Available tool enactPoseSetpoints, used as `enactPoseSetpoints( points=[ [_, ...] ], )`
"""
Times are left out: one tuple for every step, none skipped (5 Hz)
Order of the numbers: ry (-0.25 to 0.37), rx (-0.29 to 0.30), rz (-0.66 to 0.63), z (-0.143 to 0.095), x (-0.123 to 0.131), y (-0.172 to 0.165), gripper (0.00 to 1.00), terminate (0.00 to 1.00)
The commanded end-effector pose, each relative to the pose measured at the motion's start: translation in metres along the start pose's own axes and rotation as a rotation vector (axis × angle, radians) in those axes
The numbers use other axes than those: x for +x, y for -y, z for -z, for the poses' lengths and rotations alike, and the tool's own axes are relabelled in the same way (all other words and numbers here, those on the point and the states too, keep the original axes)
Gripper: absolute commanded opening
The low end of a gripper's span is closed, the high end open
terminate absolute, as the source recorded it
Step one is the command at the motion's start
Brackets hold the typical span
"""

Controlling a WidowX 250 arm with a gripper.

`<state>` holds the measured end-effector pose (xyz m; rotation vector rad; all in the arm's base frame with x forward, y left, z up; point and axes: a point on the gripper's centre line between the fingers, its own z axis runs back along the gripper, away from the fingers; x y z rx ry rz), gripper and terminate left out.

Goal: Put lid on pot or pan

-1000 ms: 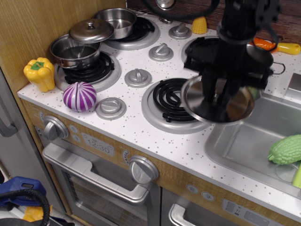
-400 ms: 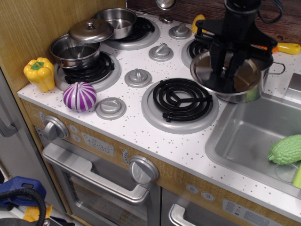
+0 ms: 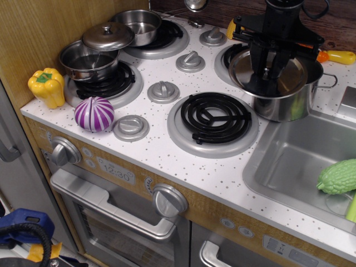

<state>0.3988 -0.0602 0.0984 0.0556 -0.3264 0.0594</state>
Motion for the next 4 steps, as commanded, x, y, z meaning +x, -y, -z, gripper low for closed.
enactPoseSetpoints(
  points=[
    [0.092,-0.007,-0.02,-0.006,0.029,0.0,0.0,0.0],
    [0.107,-0.014,-0.023,0.002,0.038,0.005,0.0,0.0],
    [0.143,-0.031,-0.035,0.007,0.045,0.009,0.0,0.0],
    [0.179,-0.035,-0.016,0.011,0.052,0.006,1.0,1.0]
  ],
)
